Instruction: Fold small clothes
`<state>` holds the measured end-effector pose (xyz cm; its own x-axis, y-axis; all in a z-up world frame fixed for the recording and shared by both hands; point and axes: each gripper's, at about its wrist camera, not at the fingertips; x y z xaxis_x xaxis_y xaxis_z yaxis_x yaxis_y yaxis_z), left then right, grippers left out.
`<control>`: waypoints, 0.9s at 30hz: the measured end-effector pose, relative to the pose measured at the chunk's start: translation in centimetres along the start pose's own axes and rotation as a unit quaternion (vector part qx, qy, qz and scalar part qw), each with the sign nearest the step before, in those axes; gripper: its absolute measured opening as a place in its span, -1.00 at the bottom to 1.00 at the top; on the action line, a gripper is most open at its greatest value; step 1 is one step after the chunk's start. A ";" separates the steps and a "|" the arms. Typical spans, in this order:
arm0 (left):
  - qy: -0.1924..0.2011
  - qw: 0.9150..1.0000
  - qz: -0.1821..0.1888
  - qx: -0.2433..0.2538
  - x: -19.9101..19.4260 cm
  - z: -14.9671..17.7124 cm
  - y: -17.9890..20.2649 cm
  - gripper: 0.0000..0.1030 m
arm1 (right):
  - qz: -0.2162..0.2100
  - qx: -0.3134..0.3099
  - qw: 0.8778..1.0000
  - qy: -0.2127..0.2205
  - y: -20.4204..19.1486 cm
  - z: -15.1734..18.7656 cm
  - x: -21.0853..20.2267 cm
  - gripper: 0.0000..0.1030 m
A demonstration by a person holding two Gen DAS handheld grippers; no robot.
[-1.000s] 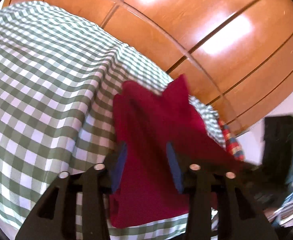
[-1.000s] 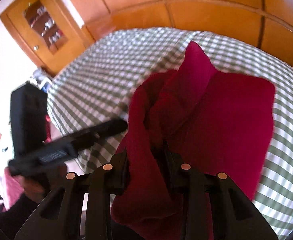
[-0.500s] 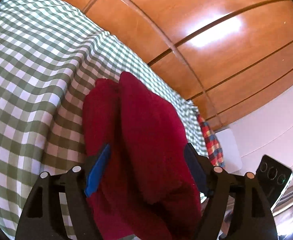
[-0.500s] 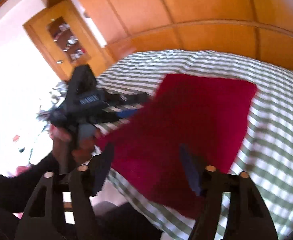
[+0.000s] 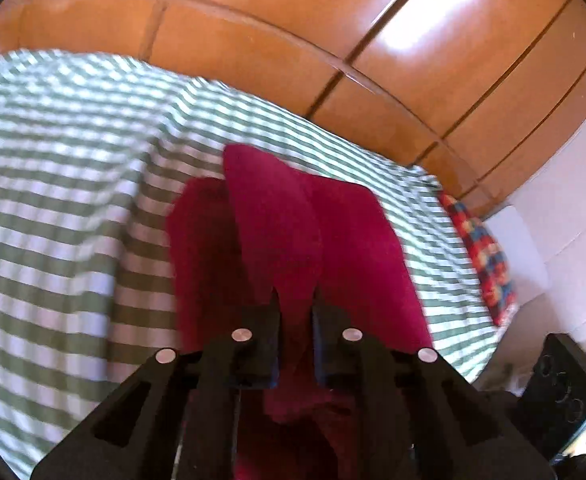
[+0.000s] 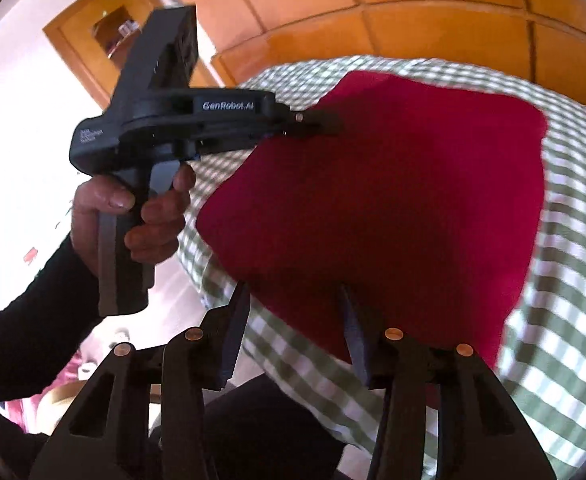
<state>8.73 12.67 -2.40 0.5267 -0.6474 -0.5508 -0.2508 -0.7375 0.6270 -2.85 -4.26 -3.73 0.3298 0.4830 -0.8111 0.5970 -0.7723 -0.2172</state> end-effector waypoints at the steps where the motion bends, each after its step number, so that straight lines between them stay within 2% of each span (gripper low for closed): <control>1: 0.000 1.000 -0.017 -0.002 -0.4 0.5 -0.7 -0.80 | -0.002 -0.005 1.000 -0.008 -0.4 0.0 0.8 -0.12; 2: -0.003 1.000 -0.031 -0.003 -0.1 0.7 -1.6 -0.80 | -0.001 -0.009 1.000 -0.017 -0.7 0.0 1.7 -0.12; 3: -0.013 0.998 -0.059 -0.008 0.4 1.4 -2.8 -0.79 | 0.005 -0.014 0.999 -0.028 -0.9 0.0 2.9 -0.12; 5: -0.021 0.997 -0.074 -0.024 1.4 1.9 -4.3 -0.65 | 0.021 -0.029 0.999 -0.036 -1.4 0.3 4.1 -0.12; 8: 0.003 0.995 -0.087 -0.041 0.6 1.8 -4.5 -0.11 | 0.026 -0.041 0.998 -0.030 -1.8 0.4 3.7 -0.12; 9: 0.013 0.994 -0.100 -0.042 0.1 1.6 -4.2 0.13 | 0.019 -0.041 0.999 -0.029 -1.6 0.4 3.2 -0.12; 12: 0.043 0.993 -0.112 -0.018 -1.5 1.1 -2.4 0.05 | 0.004 -0.034 0.999 -0.021 -0.7 0.0 1.7 -0.12; 17: 0.081 0.988 -0.123 0.048 -2.9 1.1 2.3 0.09 | 0.002 -0.013 1.000 0.020 1.1 0.0 -2.3 -0.12; 20: 0.080 0.984 -0.139 0.079 -2.1 1.9 3.9 0.09 | 0.028 0.019 0.998 0.048 3.3 -0.4 -4.1 -0.12; 23: 0.067 0.981 -0.156 0.099 -1.0 2.8 4.5 0.08 | 0.066 0.050 0.995 0.057 5.2 -1.3 -3.9 -0.12; 27: 0.041 0.974 -0.197 0.100 0.9 4.3 3.1 -0.07 | 0.097 0.071 0.991 0.065 6.7 -3.2 -2.6 -0.12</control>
<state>4.93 8.98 -3.26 0.6752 -0.2949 -0.6761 -0.1649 -0.9538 0.2513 2.65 -9.37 -1.31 0.5251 0.3615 -0.7704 0.4076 -0.9015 -0.1451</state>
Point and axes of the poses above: each gripper's, at about its wrist camera, not at the fingertips, and x roughly the way its jaws point, y to its right, z to its underside, and after that the axes turned 13 degrees about z, right-handed
